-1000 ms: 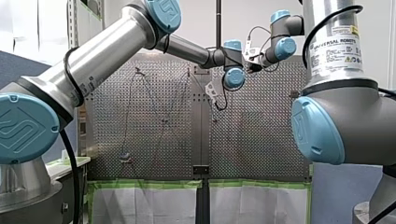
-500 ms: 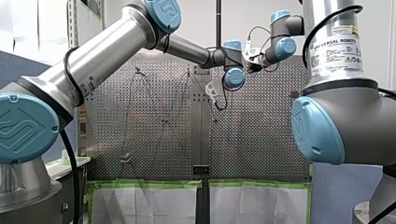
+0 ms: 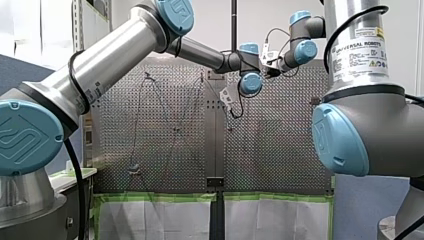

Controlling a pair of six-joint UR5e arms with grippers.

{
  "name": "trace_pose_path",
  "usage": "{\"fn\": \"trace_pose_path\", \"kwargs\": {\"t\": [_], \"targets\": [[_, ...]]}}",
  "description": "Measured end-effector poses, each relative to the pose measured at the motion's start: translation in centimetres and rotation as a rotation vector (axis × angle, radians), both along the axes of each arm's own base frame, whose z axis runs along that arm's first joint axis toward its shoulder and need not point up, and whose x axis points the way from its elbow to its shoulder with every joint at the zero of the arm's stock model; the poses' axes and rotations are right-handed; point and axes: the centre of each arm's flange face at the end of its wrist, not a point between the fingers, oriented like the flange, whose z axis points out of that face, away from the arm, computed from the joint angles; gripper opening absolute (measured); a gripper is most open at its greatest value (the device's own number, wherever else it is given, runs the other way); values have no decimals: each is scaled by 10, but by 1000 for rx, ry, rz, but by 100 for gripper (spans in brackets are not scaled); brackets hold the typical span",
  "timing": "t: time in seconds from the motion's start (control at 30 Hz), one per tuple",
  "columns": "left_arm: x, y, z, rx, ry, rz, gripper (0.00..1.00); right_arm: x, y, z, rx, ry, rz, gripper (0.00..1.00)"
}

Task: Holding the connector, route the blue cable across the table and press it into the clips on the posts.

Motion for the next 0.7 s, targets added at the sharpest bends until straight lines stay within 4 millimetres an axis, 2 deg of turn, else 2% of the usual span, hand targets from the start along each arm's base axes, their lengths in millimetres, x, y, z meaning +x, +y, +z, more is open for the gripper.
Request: {"fn": "trace_pose_path", "kwargs": {"t": [0.7], "targets": [[0, 0, 0, 0, 0, 0, 100, -8, -7, 2, -14, -9, 1, 0]]}}
